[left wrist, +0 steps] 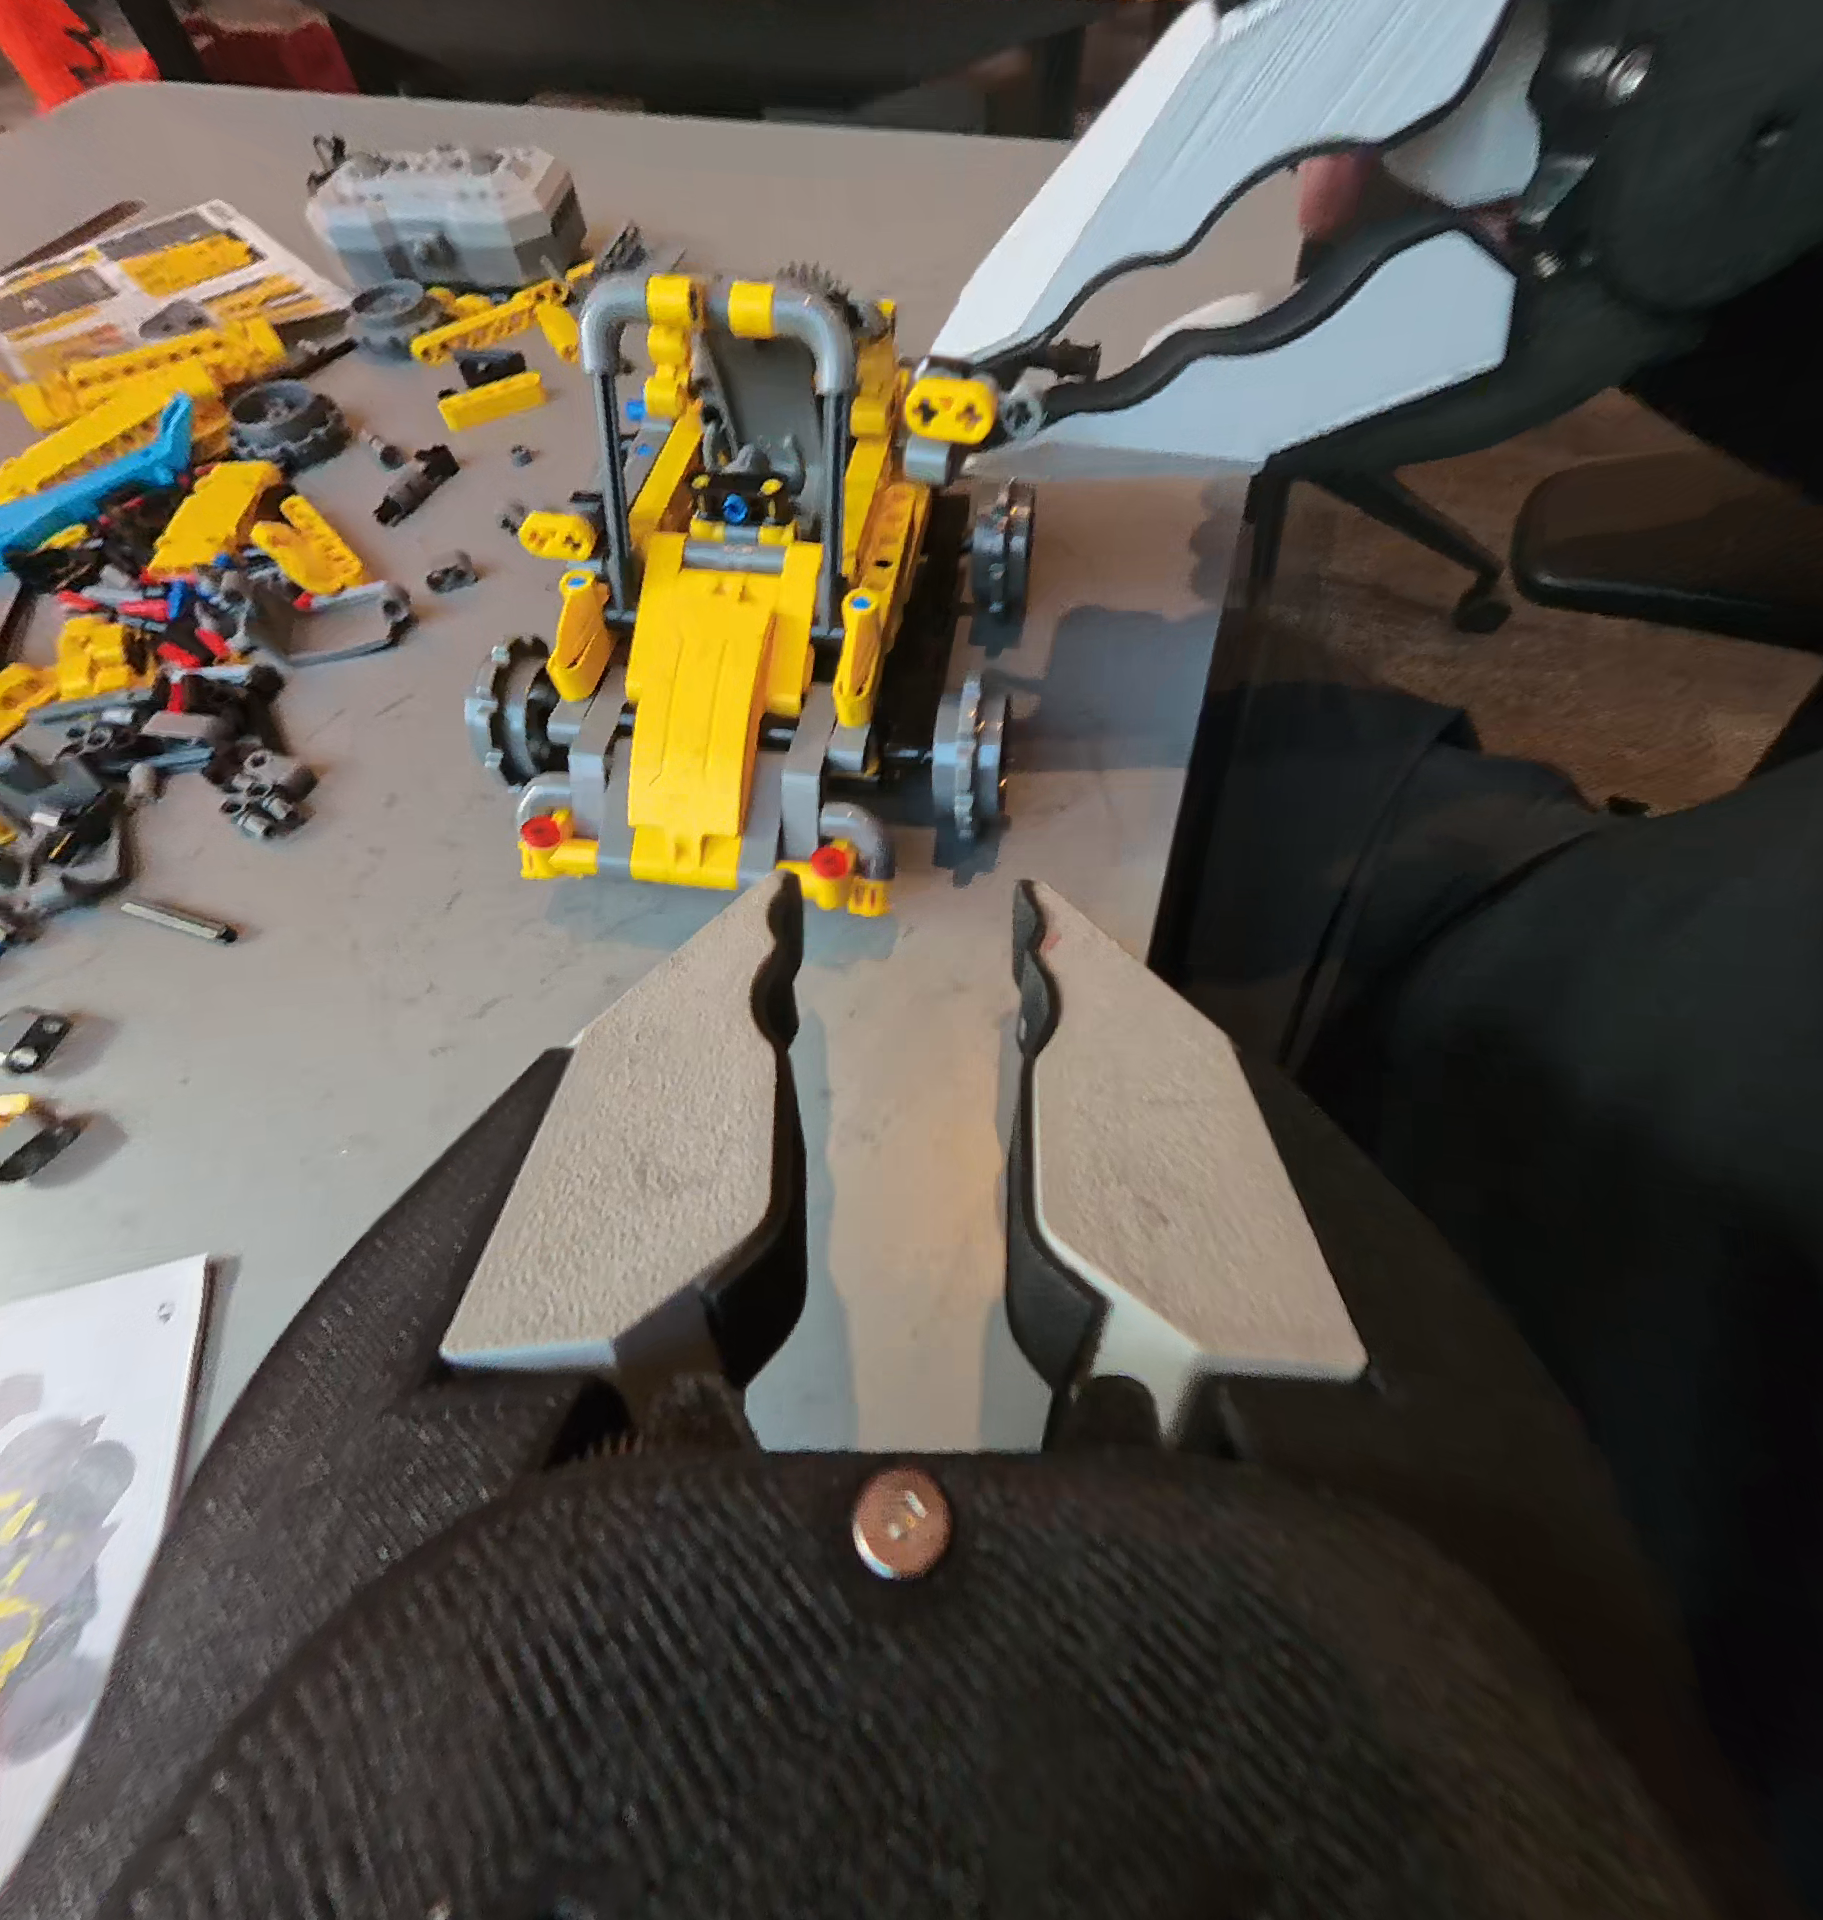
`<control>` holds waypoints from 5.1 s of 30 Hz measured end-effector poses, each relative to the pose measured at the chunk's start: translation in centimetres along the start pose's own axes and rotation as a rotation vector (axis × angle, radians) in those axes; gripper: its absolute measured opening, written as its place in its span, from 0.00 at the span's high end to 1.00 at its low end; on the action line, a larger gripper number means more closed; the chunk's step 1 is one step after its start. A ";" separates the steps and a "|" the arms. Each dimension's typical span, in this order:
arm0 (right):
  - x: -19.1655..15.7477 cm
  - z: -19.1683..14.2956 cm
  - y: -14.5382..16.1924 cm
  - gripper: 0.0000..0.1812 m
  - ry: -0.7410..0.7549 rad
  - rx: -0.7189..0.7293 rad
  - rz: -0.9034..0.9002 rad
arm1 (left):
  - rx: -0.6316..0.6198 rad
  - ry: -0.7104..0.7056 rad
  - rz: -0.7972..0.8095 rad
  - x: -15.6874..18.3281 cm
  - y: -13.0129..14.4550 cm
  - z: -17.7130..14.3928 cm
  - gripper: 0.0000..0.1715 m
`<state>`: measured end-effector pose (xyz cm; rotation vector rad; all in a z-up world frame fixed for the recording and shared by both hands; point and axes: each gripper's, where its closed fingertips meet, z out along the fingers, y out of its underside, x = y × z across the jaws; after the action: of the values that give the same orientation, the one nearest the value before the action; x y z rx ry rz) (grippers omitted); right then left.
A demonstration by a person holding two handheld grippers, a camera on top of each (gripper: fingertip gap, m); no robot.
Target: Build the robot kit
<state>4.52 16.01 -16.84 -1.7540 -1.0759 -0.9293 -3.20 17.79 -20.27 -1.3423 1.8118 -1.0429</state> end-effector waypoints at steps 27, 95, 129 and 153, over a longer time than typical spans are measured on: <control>-1.1 -0.7 -2.6 0.93 0.021 0.053 -0.117 | 0.134 0.141 -0.038 2.2 -5.5 2.1 0.87; 16.2 -18.0 8.4 0.57 0.088 0.274 1.064 | 0.328 0.049 0.129 1.1 -16.0 -0.4 0.87; 6.5 -11.2 9.0 0.85 -0.248 0.131 1.082 | 0.287 0.182 0.002 0.6 -17.1 2.7 0.87; 10.1 -12.1 -0.8 0.80 -0.466 0.485 0.999 | 0.201 0.154 -0.054 4.2 -12.4 0.6 0.87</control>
<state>5.48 7.99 -3.30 -1.7787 -0.4731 0.3407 1.78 11.57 -9.86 -1.2244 1.7342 -1.3513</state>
